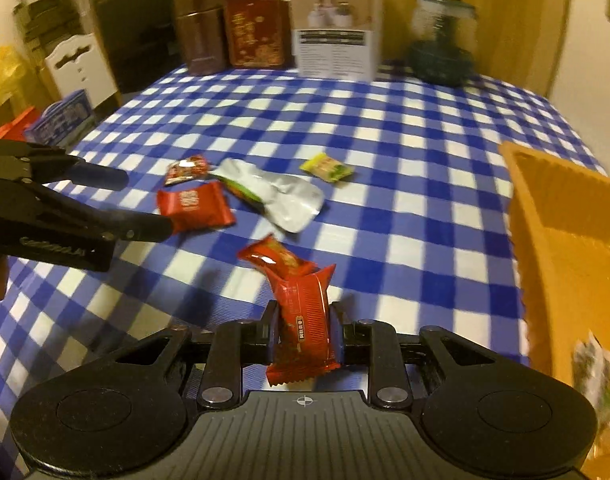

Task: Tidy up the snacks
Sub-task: 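Grasp a red candy packet with the right gripper while the left gripper grasps another red packet, then carry both red packets over the orange tray and open both grippers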

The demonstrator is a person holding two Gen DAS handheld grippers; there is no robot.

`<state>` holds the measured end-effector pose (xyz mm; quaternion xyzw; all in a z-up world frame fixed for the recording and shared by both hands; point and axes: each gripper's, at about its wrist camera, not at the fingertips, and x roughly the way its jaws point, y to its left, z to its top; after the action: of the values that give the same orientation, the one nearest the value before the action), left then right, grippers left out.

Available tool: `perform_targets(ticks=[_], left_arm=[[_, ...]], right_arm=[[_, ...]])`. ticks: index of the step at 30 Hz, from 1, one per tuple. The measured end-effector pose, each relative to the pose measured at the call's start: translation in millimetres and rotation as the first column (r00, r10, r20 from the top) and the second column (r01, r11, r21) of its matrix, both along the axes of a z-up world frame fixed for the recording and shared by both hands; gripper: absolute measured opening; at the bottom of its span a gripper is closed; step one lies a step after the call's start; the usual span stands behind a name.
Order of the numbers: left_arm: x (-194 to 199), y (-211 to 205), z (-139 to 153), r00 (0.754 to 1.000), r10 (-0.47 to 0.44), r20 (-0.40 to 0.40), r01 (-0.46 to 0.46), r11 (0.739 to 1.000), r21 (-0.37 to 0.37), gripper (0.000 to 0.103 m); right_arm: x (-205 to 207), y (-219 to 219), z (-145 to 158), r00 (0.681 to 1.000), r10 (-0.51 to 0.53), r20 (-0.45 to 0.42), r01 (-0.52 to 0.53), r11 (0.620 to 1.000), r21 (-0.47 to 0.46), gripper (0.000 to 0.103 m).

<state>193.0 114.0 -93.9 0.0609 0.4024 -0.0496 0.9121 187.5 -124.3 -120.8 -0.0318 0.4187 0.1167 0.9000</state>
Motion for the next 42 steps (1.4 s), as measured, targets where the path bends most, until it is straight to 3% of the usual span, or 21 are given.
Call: perform_targets(ticks=[5,10,19,29,42], left_arm=[[14,-6,-8,0.998,-0.064,0.011,0.064,0.997,0.041,0.067],[26,-14,-18,0.994,-0.111,-0.005,0.111,0.992,0.067,0.050],[30,-15,-28,0.994,-0.093,-0.066,0.098,0.991,0.088,0.023],[-17,-23,-8,0.998,0.026,-0.062,-0.026,1.000,-0.003,0.023],[-99,-65,42,0.993,0.120,-0.024,-0.122,0.982,-0.142,0.023]], right_arm=[[-8,-10,-2,0.999,-0.038,-0.005,0.038,0.999,0.026,0.026],[-11,-13,-2,0.998,-0.064,-0.011,0.064,0.996,0.053,0.026],[-13,-15,-1,0.995,-0.093,-0.026,0.095,0.991,0.095,0.026],[-33,-22,11,0.989,-0.144,-0.026,0.146,0.981,0.126,0.026],[-91,-34,46,0.981,-0.195,-0.002,0.193,0.972,0.135,0.026]])
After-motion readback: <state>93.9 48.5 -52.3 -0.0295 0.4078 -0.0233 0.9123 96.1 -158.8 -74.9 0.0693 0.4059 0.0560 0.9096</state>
